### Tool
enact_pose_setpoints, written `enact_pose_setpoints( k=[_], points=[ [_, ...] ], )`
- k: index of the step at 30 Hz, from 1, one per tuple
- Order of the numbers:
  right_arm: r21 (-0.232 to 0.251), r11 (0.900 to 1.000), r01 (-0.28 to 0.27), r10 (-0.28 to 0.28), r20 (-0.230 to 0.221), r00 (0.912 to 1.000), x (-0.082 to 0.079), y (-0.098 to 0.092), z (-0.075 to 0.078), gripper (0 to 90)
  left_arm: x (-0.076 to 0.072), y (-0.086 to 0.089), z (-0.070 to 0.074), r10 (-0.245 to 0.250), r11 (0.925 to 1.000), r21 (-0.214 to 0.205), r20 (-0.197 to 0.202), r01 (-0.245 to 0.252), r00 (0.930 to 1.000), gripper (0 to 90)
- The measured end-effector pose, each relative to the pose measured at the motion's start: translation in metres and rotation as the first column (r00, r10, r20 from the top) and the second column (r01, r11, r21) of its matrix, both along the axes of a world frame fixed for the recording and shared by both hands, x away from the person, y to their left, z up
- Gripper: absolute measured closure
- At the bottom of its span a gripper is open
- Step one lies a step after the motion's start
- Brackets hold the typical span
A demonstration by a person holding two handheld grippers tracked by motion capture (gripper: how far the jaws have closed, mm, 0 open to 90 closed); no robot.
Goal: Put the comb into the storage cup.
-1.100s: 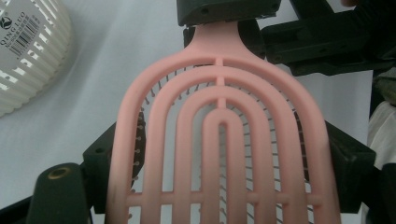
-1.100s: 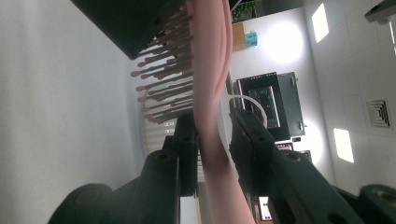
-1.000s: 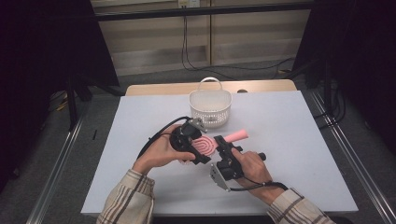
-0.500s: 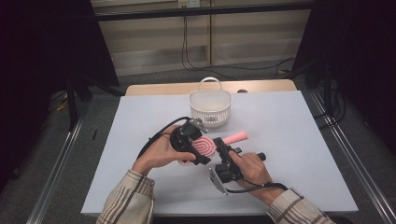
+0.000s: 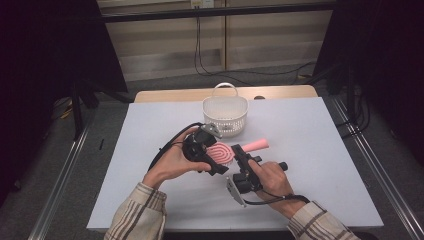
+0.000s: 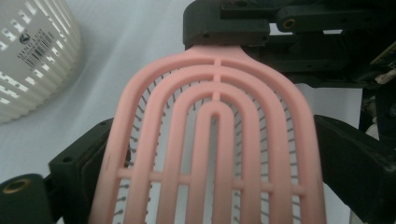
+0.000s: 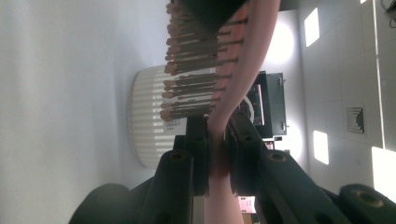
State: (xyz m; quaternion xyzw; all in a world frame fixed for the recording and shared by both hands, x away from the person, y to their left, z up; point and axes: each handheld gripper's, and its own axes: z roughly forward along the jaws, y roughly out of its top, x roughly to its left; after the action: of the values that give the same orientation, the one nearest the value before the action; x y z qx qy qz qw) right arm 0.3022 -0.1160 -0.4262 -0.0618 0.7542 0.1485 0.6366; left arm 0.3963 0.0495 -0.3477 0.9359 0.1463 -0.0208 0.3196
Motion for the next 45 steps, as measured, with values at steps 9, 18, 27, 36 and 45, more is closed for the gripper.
enact_pose_setpoints(
  k=[9,18,27,36,45],
  points=[
    [0.0,0.9997,0.025,-0.025,-0.005,0.9997,0.002,-0.008,0.006,81.4,0.004,0.011,0.001,0.028,0.9988,-0.04,0.017,-0.027,0.9995,4.4],
    [0.004,0.998,0.063,-0.063,-0.016,0.9979,0.007,-0.02,0.013,81.4,0.001,0.017,0.002,0.088,0.9946,-0.061,0.07,-0.084,0.9936,4.6],
    [0.033,0.994,0.105,-0.104,-0.029,0.9942,0.009,-0.031,0.02,81.4,-0.005,0.022,0.008,0.132,0.986,-0.12,0.133,-0.116,0.9823,4.7],
    [0.115,0.9859,0.121,-0.118,-0.037,0.9923,0.01,-0.043,0.027,81.4,-0.008,0.03,0.003,0.146,0.9797,-0.161,0.164,-0.119,0.9756,4.5],
    [0.173,0.9783,0.114,-0.104,-0.069,0.9922,0.011,-0.049,0.024,81.4,-0.006,0.035,-0.008,0.174,0.9729,-0.183,0.176,-0.141,0.9688,4.5]
  ],
)
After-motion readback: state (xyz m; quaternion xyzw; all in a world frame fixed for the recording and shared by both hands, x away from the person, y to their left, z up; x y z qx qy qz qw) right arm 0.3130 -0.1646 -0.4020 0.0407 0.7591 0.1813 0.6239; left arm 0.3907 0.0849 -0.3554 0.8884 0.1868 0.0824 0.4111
